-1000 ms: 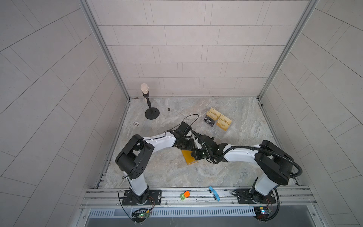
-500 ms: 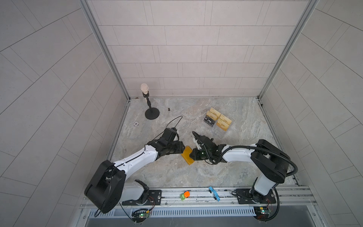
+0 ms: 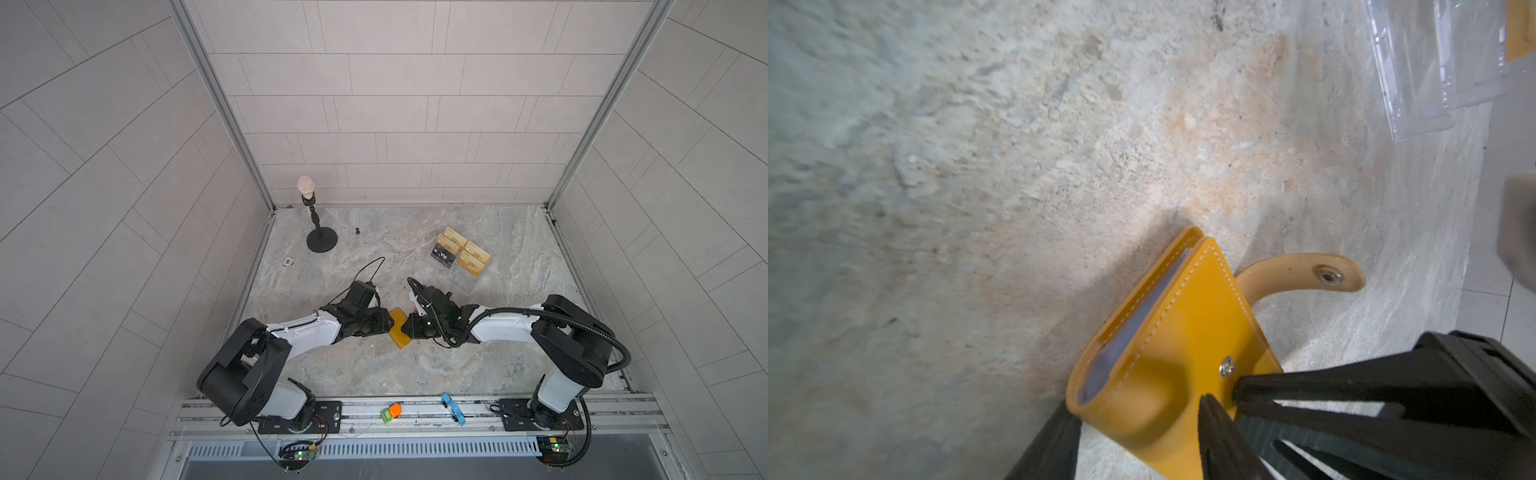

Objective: Insert credit cards into a card holder
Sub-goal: Close the button on the card holder.

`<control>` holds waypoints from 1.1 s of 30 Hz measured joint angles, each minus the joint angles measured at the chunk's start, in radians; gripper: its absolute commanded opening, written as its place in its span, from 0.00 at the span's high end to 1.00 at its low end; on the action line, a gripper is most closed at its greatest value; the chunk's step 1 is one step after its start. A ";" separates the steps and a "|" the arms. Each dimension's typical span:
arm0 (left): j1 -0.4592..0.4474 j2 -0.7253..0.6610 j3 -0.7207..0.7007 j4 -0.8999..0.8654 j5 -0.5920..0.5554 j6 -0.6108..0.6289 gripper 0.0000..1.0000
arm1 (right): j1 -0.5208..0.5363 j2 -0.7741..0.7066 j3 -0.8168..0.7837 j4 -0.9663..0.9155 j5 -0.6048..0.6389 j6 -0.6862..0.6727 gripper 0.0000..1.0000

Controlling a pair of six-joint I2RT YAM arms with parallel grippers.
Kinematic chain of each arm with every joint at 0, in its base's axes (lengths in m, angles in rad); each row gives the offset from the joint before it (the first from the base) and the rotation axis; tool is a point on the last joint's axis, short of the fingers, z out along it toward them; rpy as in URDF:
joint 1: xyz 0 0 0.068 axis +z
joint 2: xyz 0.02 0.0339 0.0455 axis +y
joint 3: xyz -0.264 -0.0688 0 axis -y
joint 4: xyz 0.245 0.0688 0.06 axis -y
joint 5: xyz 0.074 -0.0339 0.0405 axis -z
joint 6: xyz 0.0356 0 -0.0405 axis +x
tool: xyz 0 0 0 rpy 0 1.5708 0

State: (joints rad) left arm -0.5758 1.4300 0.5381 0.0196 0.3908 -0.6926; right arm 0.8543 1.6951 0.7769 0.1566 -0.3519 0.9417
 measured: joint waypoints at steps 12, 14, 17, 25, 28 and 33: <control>-0.072 0.086 0.026 0.141 -0.077 -0.104 0.54 | -0.005 0.016 -0.026 0.089 -0.040 0.107 0.85; -0.072 0.105 0.049 0.127 -0.092 -0.101 0.57 | -0.006 0.021 -0.034 0.115 -0.053 0.126 0.84; -0.077 0.121 0.084 0.076 -0.116 -0.087 0.60 | -0.008 0.023 -0.035 0.121 -0.060 0.134 0.85; -0.095 0.106 0.088 0.029 -0.141 -0.058 0.61 | -0.031 -0.005 0.009 -0.033 -0.053 0.057 0.84; -0.099 0.094 0.083 0.012 -0.141 -0.047 0.61 | -0.047 -0.014 0.017 -0.079 -0.051 0.027 0.84; -0.113 0.082 0.081 -0.014 -0.141 -0.034 0.62 | -0.056 -0.019 0.018 -0.097 -0.055 0.006 0.84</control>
State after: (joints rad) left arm -0.6888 1.5124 0.6193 0.0055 0.2497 -0.7265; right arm 0.7979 1.6764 0.7952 0.0597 -0.4068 0.9482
